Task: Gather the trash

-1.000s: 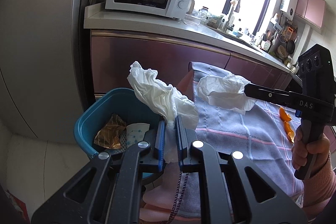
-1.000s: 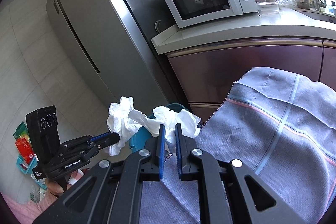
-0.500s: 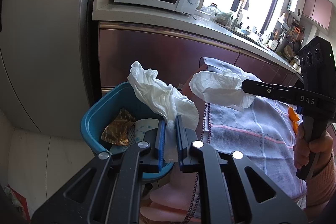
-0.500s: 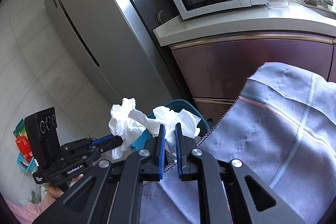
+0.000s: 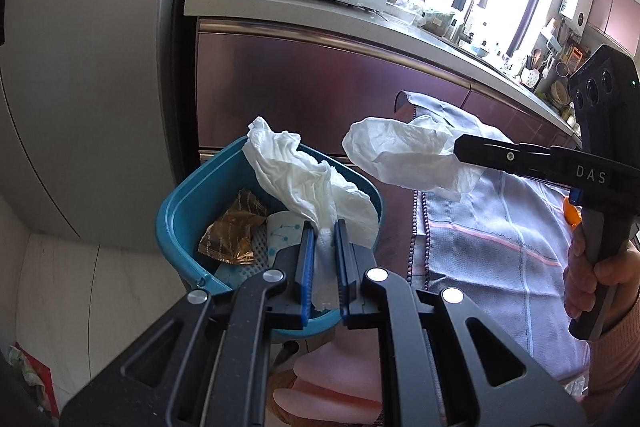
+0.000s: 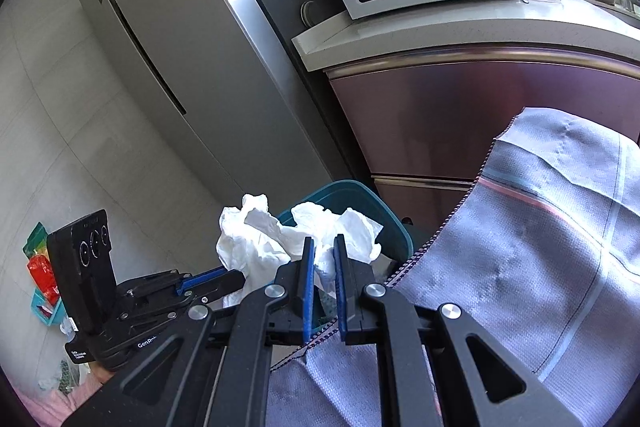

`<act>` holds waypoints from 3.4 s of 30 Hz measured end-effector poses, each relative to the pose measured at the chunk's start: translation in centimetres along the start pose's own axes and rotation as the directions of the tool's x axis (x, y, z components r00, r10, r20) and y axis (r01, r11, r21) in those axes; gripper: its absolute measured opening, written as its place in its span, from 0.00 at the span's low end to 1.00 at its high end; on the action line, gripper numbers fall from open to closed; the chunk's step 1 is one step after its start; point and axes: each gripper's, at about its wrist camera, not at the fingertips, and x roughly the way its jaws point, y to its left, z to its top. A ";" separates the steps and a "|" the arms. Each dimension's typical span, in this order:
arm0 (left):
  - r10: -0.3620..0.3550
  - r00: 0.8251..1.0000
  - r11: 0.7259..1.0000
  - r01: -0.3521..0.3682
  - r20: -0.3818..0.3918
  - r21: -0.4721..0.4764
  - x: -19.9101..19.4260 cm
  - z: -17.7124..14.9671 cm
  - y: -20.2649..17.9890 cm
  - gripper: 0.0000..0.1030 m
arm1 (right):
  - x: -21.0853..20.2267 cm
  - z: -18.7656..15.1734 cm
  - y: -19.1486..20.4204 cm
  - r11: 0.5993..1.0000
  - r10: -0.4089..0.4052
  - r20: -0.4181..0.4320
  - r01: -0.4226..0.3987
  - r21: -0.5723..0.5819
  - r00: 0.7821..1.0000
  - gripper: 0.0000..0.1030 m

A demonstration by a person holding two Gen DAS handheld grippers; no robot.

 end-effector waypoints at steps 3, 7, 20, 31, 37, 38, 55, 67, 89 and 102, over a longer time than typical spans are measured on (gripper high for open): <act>0.004 1.000 1.000 -0.004 -0.008 -0.006 0.4 0.0 0.2 0.10 | 0.5 0.0 -0.1 1.000 -0.001 -0.009 0.001 0.006 1.000 0.08; 0.006 1.000 1.000 -0.006 -0.020 -0.010 0.9 -0.1 0.4 0.10 | 1.3 0.2 -0.4 1.000 -0.002 -0.019 0.002 0.022 1.000 0.08; 0.027 0.997 0.999 -0.029 -0.071 -0.021 3.4 -0.9 1.0 0.10 | 4.1 0.4 0.1 0.999 -0.007 -0.056 0.009 0.032 0.998 0.08; 0.046 0.991 0.999 -0.049 -0.122 -0.024 6.8 -1.3 1.0 0.11 | 7.6 0.6 -0.1 0.998 -0.026 -0.109 0.032 0.057 0.994 0.10; 0.048 0.989 0.998 -0.053 -0.143 -0.031 8.6 -1.2 1.0 0.12 | 9.4 0.8 -0.2 0.996 -0.038 -0.140 0.049 0.071 0.989 0.12; 0.049 0.988 0.998 -0.054 -0.145 -0.031 8.8 -1.3 0.9 0.12 | 9.7 0.7 -0.1 0.996 -0.039 -0.144 0.050 0.071 0.989 0.12; 0.029 0.993 0.998 -0.036 -0.119 -0.059 9.4 -1.5 1.2 0.19 | 9.4 -0.2 -0.2 0.997 -0.033 -0.154 0.044 0.067 0.988 0.26; -0.063 0.998 0.998 0.062 0.029 0.029 2.9 -1.0 -2.9 0.34 | 3.0 -1.2 0.7 0.999 -0.032 -0.062 0.034 0.024 0.998 0.30; -0.220 0.975 0.940 0.207 0.020 0.272 -0.2 -3.6 -19.5 0.64 | -16.2 -9.6 -5.9 0.948 -0.312 0.158 0.296 0.114 0.937 0.57; -0.366 0.916 0.826 0.402 -0.165 0.396 3.2 -6.8 -30.9 0.63 | -23.5 -14.1 -14.3 0.841 -0.511 0.157 0.453 0.297 0.845 0.57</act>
